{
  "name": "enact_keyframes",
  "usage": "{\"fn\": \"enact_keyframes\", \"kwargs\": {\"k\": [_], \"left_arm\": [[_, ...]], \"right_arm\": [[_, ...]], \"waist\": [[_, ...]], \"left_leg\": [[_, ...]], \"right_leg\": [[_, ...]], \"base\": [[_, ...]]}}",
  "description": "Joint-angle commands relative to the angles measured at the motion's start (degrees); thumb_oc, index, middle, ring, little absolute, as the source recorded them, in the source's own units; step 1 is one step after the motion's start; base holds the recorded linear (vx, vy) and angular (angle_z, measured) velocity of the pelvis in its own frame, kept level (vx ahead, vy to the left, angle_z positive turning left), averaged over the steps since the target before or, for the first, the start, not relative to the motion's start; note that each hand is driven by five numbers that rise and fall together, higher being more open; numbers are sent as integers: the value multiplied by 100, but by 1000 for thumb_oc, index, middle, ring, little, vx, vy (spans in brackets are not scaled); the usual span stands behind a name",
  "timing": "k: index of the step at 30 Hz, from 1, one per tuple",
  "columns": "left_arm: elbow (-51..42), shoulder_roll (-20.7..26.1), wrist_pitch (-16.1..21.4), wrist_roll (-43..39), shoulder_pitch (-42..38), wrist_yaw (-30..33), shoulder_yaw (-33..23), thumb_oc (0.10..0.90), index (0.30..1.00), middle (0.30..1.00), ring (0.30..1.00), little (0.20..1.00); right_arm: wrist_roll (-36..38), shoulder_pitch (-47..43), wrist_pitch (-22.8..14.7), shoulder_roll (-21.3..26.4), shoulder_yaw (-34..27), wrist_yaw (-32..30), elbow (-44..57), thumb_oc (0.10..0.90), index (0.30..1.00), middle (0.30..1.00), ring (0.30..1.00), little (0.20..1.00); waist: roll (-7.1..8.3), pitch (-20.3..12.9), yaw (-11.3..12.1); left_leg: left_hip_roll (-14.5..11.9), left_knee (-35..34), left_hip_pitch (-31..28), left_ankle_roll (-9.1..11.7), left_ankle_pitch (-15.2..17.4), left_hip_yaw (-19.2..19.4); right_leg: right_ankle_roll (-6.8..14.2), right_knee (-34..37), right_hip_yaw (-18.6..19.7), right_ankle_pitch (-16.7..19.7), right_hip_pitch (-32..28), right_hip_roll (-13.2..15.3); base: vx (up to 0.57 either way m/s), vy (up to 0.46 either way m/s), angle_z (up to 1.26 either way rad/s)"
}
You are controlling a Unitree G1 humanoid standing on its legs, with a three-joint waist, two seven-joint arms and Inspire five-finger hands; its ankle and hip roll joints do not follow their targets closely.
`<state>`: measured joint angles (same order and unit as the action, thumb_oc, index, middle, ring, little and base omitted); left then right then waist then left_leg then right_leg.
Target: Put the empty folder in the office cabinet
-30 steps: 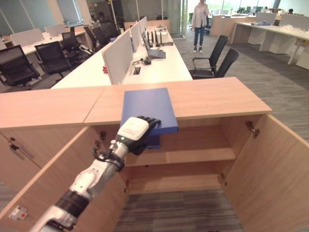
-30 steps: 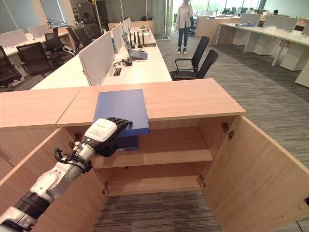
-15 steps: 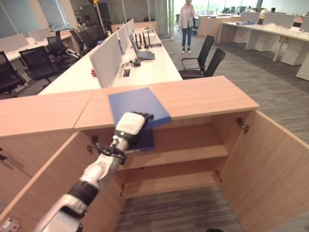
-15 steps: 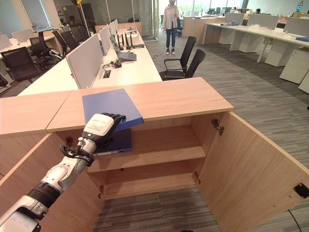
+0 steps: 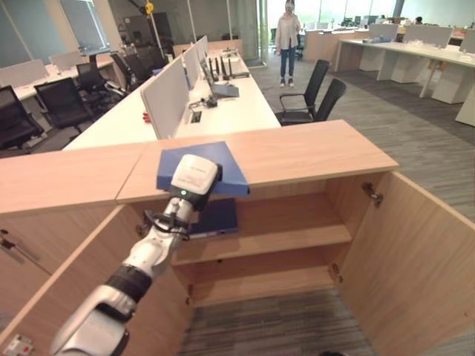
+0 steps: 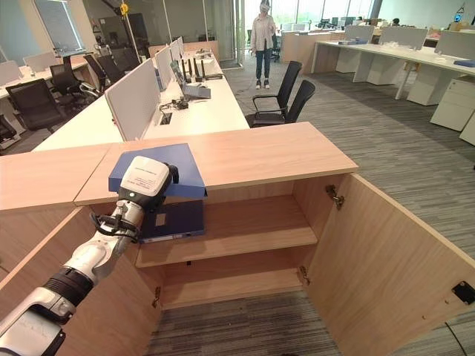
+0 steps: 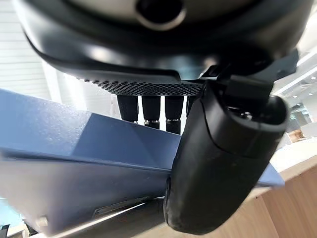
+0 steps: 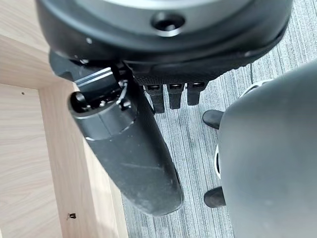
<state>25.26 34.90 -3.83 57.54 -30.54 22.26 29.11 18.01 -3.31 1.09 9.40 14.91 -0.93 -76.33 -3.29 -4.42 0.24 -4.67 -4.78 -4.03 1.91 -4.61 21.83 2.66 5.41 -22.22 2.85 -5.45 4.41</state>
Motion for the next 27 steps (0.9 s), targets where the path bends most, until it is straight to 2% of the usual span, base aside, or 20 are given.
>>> {"fn": "enact_keyframes", "kwargs": {"k": [1, 2, 4, 6, 7, 8, 9, 10, 11, 12, 13, 16, 17, 18, 20, 21, 22, 25, 26, 27], "left_arm": [[688, 384, -172, 293, -488, -162, -79, 439, 359, 359, 359, 359], [699, 394, -171, 288, -459, -170, -90, 441, 361, 361, 361, 361], [672, 414, -149, 250, -395, -160, -129, 400, 300, 300, 300, 300], [404, 429, -75, 93, -243, -123, -308, 400, 300, 300, 300, 300], [156, 420, 25, -38, -166, -95, -424, 400, 300, 300, 300, 300], [-603, 368, 306, -445, 206, -95, -819, 400, 300, 300, 300, 300], [-688, 391, 318, -459, 276, -135, -879, 400, 300, 300, 300, 300], [-1108, 304, 513, -703, 505, -118, -1069, 400, 300, 300, 300, 300], [-1548, 259, 654, -908, 872, -185, -1335, 400, 300, 300, 300, 300], [-2114, 41, 944, -1448, 1322, -274, -1602, 400, 300, 300, 300, 300], [-2214, 50, 947, -1473, 1422, -336, -1679, 400, 300, 300, 300, 300], [-2850, -125, 1294, -1969, 2043, -423, -2013, 400, 300, 300, 300, 300], [-2897, -127, 1300, -1986, 2093, -451, -2050, 400, 300, 300, 300, 300], [-3188, -183, 1415, -2265, 2493, -476, -2324, 400, 300, 300, 300, 300], [-3400, -207, 1526, -2506, 2782, -444, -2587, 400, 300, 300, 300, 300], [-3624, -219, 1658, -2841, 3096, -523, -2849, 400, 300, 300, 300, 300], [-3677, -232, 1659, -2877, 3146, -565, -2884, 400, 300, 300, 300, 300], [-4290, -300, 1997, -4352, 3817, -1151, -3281, 400, 300, 300, 300, 300], [-4329, -300, 1994, -4416, 3848, -1198, -3311, 400, 300, 300, 300, 300], [-4482, -472, 2089, -5578, 4139, -1485, -3527, 400, 300, 300, 300, 300]], "right_arm": [[-111, -189, -145, -226, 150, -10, -210, 800, 900, 900, 900, 900], [-109, -181, -144, -226, 148, -8, -208, 800, 900, 900, 900, 900], [-87, -176, -153, -228, 133, -7, -202, 800, 900, 900, 900, 900], [-42, -159, -172, -234, 121, 4, -176, 800, 900, 900, 900, 900], [-2, -164, -184, -242, 86, 1, -146, 800, 900, 900, 900, 900], [115, -162, -222, -273, 50, 40, -8, 800, 900, 900, 900, 900], [117, -153, -218, -260, 66, 41, 0, 800, 900, 900, 900, 900], [146, -164, -251, -292, 38, 60, 122, 800, 900, 900, 900, 900], [157, -141, -284, -289, 69, 78, 258, 800, 900, 900, 900, 900], [254, -158, -357, -306, 52, 121, 636, 800, 900, 900, 900, 900], [257, -118, -340, -284, 89, 118, 673, 800, 900, 900, 900, 900], [230, -86, -544, -118, 81, 55, 1973, 800, 900, 900, 900, 900], [224, -34, -510, -96, 98, 43, 2047, 800, 900, 900, 900, 900], [72, 104, -581, 170, 93, -20, 3095, 800, 900, 900, 900, 900], [-166, 216, -663, 486, 14, -46, 4056, 800, 900, 900, 900, 900], [-410, 342, -764, 847, -186, -37, 4916, 800, 900, 900, 900, 900], [-424, 403, -722, 875, -191, -34, 5003, 800, 900, 900, 900, 900], [-824, 550, -885, 1371, -692, -97, 6190, 800, 900, 900, 900, 900], [-834, 584, -865, 1382, -702, -94, 6235, 800, 900, 900, 900, 900], [-1115, 579, -941, 1591, -965, -169, 6755, 800, 900, 900, 900, 900]], "waist": [[312, -74, -28], [310, -78, -28], [312, -75, -18], [323, -65, 7], [335, -58, 30], [359, -25, 73], [347, -29, 62], [377, -4, 108], [372, -1, 114], [403, 22, 151], [384, 3, 129], [439, 76, 176], [428, 66, 167], [440, 100, 172], [467, 145, 185], [500, 188, 197], [483, 176, 191], [490, 211, 206], [480, 206, 205], [483, 221, 218]], "left_leg": [[114, -22, 128, 287, 342, -294], [116, -22, 123, 286, 342, -293], [124, -22, 119, 283, 344, -293], [123, -22, 115, 280, 342, -306], [125, -22, 120, 277, 342, -320], [129, -22, 129, 275, 333, -342], [129, -22, 126, 274, 332, -340], [129, -22, 135, 272, 328, -357], [131, -22, 137, 271, 322, -365], [130, -22, 151, 266, 311, -387], [129, -22, 148, 266, 311, -385], [128, -22, 184, 258, 298, -398], [128, -22, 182, 257, 297, -396], [125, -22, 206, 250, 295, -402], [126, -22, 236, 242, 295, -412], [128, -22, 264, 232, 297, -421], [129, -22, 264, 231, 296, -422], [140, -22, 289, 197, 296, -437], [141, -22, 289, 195, 296, -438], [147, -22, 290, 175, 297, -440]], "right_leg": [[443, -41, -226, -356, -212, 165], [443, -41, -226, -357, -216, 166], [440, -41, -224, -359, -220, 162], [433, -41, -237, -359, -226, 161], [431, -41, -242, -362, -231, 161], [424, -41, -262, -358, -236, 164], [424, -41, -260, -358, -237, 165], [423, -41, -272, -355, -234, 165], [420, -41, -268, -350, -234, 170], [417, -41, -286, -337, -228, 173], [417, -41, -283, -336, -230, 173], [411, -41, -284, -312, -197, 171], [411, -41, -282, -311, -198, 172], [408, -41, -298, -301, -175, 169], [414, -41, -305, -288, -146, 171], [416, -41, -309, -278, -118, 172], [416, -41, -311, -277, -119, 173], [415, -41, -333, -246, -90, 176], [416, -41, -334, -244, -90, 176], [417, -41, -334, -227, -76, 179]], "base": [[0, 0, 0], [0, 0, 0], [0, 0, 0], [0, 0, 0], [0, 0, 0], [0, 0, 0], [0, 0, 0], [0, 0, 0], [0, 0, 0], [0, 0, 0], [-1, -1, 6], [-15, -4, 6], [-33, -5, 0], [-34, -10, 2], [-42, -14, 2], [-31, -9, 1], [0, 0, 0], [-14, 1, 5], [-15, 4, 3], [-15, 7, 4]]}}
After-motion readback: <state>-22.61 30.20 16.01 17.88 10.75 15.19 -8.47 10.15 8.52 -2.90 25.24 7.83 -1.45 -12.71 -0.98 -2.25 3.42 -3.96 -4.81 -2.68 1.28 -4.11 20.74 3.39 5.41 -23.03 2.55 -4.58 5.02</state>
